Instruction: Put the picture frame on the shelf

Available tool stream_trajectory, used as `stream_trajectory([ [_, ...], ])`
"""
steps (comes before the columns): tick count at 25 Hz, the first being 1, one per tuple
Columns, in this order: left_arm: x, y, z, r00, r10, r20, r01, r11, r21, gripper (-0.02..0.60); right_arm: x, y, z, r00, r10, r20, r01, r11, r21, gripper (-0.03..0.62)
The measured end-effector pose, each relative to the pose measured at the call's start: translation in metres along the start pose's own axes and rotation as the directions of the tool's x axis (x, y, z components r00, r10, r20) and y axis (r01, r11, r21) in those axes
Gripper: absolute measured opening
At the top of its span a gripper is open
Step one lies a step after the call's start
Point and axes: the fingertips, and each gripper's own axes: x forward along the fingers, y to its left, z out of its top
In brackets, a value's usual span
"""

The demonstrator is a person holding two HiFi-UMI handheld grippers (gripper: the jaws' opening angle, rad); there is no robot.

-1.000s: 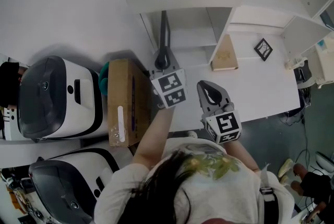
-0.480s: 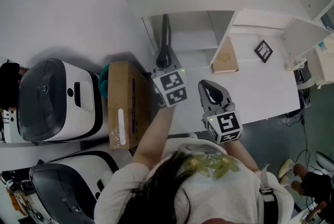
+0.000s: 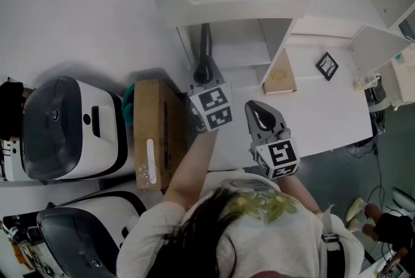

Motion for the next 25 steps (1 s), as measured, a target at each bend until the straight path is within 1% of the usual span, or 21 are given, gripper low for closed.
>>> stream_trajectory([
  [25, 0.034, 0.003, 0.006, 1.0, 0.013, 0.011, -0.013, 1.0, -0.007, 0.035, 0.023, -0.012, 0.002, 1.0, 0.01, -0.006, -0.01, 1.0, -0.006, 0.038],
])
